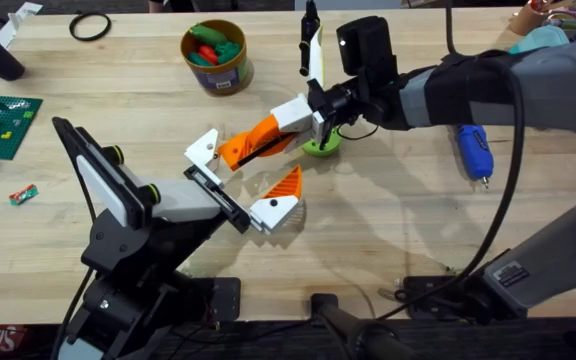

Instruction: Pick up the gripper from the table and insert it into the empty holder that is missing its gripper. Then pick up a screw, insert it into the mounting hole, and use the screwdriver to tighten it. Finally, clean up the table by picking up the vegetable and placing it into the bucket.

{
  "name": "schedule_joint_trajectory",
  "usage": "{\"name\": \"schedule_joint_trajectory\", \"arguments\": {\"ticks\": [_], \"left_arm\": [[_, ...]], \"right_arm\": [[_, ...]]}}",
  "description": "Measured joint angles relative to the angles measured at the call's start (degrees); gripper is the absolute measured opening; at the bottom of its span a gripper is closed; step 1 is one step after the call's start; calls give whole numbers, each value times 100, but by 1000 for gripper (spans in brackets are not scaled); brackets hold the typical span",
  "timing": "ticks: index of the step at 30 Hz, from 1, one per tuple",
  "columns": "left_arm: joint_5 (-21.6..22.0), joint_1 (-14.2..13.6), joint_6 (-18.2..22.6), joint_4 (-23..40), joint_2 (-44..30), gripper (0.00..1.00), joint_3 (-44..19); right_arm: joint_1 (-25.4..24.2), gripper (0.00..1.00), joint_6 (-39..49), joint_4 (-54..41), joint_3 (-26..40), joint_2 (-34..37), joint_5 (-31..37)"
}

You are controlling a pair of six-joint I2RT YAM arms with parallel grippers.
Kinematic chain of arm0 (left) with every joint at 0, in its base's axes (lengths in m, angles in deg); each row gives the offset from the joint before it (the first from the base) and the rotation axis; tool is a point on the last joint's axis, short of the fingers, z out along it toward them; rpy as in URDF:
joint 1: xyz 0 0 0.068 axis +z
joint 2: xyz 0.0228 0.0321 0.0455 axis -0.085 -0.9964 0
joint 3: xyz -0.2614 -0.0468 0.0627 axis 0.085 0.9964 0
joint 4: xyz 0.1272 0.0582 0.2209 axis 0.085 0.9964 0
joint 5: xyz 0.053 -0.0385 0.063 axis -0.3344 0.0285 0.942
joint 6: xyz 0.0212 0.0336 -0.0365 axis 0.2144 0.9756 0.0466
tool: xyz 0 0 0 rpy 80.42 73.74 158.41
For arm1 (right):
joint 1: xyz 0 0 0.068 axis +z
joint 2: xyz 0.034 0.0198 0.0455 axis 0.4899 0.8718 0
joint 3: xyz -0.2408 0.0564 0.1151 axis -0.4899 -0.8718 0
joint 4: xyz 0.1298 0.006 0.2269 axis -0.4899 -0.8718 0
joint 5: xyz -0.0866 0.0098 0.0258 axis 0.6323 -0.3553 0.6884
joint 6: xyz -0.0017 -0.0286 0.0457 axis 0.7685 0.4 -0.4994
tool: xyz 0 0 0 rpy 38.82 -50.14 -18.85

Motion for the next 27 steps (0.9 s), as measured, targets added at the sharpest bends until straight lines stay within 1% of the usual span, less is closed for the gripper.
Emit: {"name": "schedule_joint_trajectory", "arguments": {"ticks": [2,9,16,23,27], "left_arm": [[68,4,-4,23,0,988,0],[71,4,-6,24,0,988,0],[66,4,-6,24,0,988,-2],[64,4,-14,24,0,988,-2],[64,4,-119,24,0,988,-2]], "right_arm": [[-9,18,-10,-53,-4,0,-4],[-63,18,-82,-45,-4,11,-6],[-227,18,-152,66,-7,11,-214],[-127,18,-300,71,-7,11,-214],[-53,18,-378,77,-7,11,-197]]}}
